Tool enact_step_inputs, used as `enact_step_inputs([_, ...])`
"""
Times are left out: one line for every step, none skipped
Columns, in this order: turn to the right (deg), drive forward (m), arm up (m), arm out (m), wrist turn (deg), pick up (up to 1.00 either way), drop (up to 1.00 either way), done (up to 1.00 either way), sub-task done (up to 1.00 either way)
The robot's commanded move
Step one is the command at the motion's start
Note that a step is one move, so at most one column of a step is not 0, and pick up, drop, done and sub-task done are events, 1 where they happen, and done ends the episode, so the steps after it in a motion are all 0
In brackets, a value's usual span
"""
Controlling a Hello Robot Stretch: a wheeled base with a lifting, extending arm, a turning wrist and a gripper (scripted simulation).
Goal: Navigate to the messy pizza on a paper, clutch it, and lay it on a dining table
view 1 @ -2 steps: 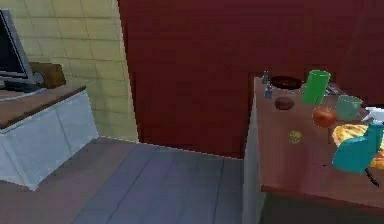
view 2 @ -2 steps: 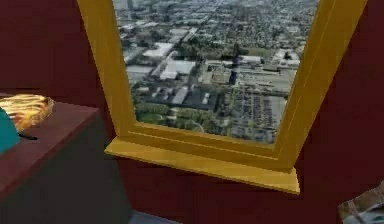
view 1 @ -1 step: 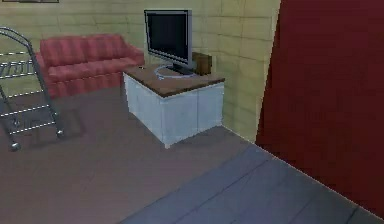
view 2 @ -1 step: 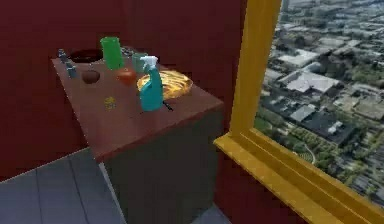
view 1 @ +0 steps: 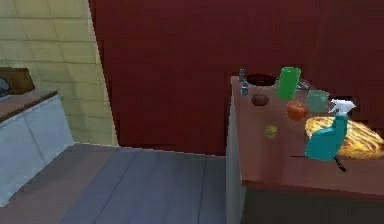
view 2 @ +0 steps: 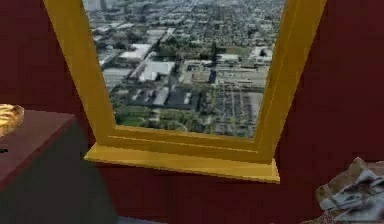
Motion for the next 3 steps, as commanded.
enact_step_inputs([30.0,0.0,0.0,0.0,0.0,0.0,0.0,0.0,0.0])
enact_step_inputs([0.0,0.35,0.0,0.0,0.0,0.0,0.0,0.0,0.0])
enact_step_inputs([-45.0,0.0,0.0,0.0,0.0,0.0,0.0,0.0,0.0])
